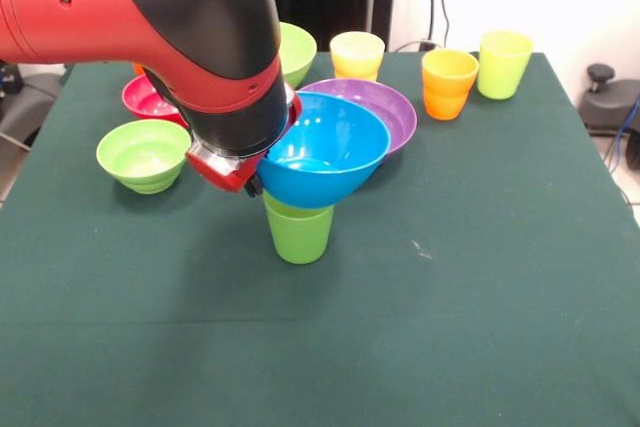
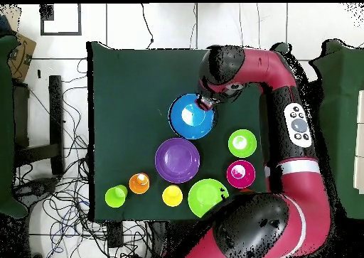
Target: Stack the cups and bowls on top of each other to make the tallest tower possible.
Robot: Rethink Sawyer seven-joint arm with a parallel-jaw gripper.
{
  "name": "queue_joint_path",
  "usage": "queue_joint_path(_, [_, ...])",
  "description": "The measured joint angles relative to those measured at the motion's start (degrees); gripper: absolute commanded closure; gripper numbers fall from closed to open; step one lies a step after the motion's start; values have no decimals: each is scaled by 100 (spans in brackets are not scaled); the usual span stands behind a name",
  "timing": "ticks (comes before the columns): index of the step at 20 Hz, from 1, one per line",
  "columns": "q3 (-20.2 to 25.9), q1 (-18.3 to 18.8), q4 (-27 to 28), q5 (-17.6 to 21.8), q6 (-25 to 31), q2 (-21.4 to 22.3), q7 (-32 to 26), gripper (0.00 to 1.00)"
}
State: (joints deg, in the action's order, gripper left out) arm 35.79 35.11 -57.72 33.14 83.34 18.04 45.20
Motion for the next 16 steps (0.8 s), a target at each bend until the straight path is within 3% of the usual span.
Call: queue_joint_path(16, [0, 13, 0, 61, 0, 0, 0, 100])
